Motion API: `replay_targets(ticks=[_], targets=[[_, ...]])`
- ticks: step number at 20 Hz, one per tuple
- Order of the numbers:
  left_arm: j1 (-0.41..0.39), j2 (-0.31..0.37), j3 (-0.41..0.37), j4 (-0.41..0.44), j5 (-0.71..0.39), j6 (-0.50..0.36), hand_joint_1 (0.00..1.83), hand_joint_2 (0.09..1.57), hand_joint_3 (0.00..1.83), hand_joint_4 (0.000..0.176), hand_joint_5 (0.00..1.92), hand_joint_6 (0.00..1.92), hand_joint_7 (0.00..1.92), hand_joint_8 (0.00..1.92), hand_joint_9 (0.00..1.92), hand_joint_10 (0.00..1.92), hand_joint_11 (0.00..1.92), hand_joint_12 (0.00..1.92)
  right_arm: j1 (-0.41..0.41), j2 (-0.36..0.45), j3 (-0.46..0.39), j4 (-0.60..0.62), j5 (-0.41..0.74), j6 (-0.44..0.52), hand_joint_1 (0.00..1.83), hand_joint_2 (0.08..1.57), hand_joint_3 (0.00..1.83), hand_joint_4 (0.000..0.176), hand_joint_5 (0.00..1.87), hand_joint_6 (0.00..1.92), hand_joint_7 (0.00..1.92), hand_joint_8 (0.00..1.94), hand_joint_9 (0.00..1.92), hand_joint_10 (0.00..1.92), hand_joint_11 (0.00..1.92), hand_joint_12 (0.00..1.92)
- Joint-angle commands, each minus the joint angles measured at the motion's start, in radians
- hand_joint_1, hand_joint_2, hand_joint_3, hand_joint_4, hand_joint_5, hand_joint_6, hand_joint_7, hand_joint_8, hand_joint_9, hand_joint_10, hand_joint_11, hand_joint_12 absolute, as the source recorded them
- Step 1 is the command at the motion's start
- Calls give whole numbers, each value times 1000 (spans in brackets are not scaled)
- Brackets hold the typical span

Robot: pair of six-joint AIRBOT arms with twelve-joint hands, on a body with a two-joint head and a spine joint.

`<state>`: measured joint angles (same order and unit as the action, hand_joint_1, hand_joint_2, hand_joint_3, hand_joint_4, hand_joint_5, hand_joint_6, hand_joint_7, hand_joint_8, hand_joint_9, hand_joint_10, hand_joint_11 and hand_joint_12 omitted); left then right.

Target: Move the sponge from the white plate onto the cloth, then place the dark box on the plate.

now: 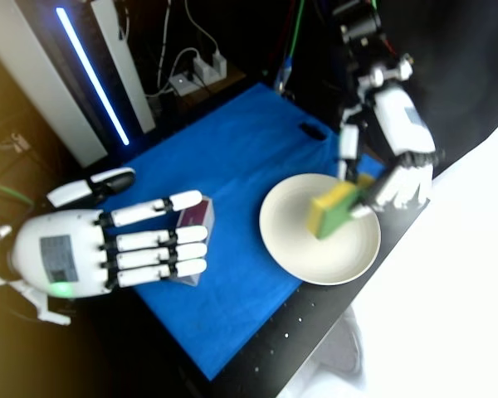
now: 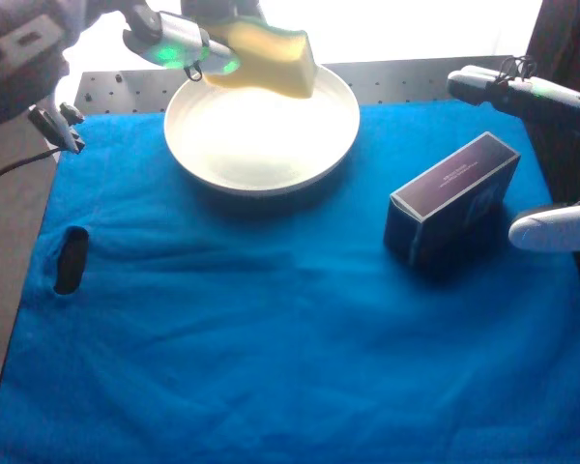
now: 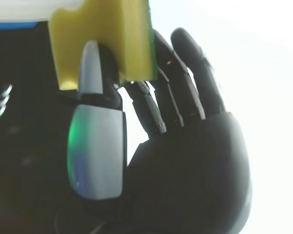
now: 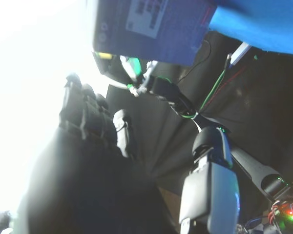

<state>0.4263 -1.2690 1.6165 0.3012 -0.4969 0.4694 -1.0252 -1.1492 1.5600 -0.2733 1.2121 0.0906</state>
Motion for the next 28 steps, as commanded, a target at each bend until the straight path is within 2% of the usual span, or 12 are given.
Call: replay_targets(ticks=[1,3,6,9,13,15,18,19,21,22,25,28], targets=[[8,42,-36,-25,-203,3,1240,1099,0,0,1151,638,897,1209,801,1033,591,1513,12,0,1,61,109,11,635,963,2,176,93,4,13,3,0,0,0,0],[70,170,-176,-29,-314,5,1265,1097,0,0,1213,396,903,1310,859,1170,719,1523,12,1,-4,61,109,12,641,965,2,176,112,9,18,4,0,0,0,0],[205,336,-359,-28,-435,6,1236,1121,1,0,1060,746,895,1272,769,1127,601,1474,12,3,-24,69,109,12,569,971,4,176,103,2,23,4,0,0,12,5],[295,425,-459,-23,-460,6,1276,1073,0,0,1163,476,1029,1140,908,1346,833,1660,12,3,-21,75,109,12,608,970,0,176,112,4,0,0,0,0,0,0],[388,402,-471,-20,-413,-47,1253,1057,1,0,1203,544,1037,1000,935,1021,787,1380,12,3,4,86,109,12,621,949,0,176,106,0,7,2,0,0,0,0],[422,378,-460,-20,-396,-76,1268,1043,0,0,1309,314,1048,1005,972,915,768,1304,19,-3,23,85,109,12,589,940,0,176,77,0,0,0,0,0,3,1],[427,360,-448,-27,-371,-75,1281,1046,0,0,1423,39,1000,1109,897,1015,695,1347,75,-6,52,33,56,12,766,941,0,176,85,4,0,0,0,0,4,2],[428,360,-448,-29,-373,-75,1277,1071,0,0,1381,18,967,1205,810,1061,514,1314,94,-6,61,4,26,12,819,936,0,176,81,2,0,0,0,0,0,0],[428,360,-447,-36,-390,-75,1070,924,0,0,951,0,796,345,594,606,247,1257,139,-6,79,-67,-40,12,919,941,0,176,92,5,0,0,0,0,38,17],[428,361,-447,-40,-398,-74,981,819,0,0,706,0,648,23,541,198,62,1247,160,-9,87,-102,-70,14,937,944,0,176,79,3,0,0,0,0,1,0],[428,362,-448,-46,-410,-73,832,787,0,14,514,0,475,0,474,63,2,1275,188,-16,102,-151,-105,23,947,967,7,176,48,0,0,0,0,0,0,0],[428,365,-447,-49,-431,-72,810,748,0,11,461,0,399,0,447,28,0,1349,243,-29,134,-265,-182,53,1061,923,0,176,102,18,0,0,10,4,21,11]])
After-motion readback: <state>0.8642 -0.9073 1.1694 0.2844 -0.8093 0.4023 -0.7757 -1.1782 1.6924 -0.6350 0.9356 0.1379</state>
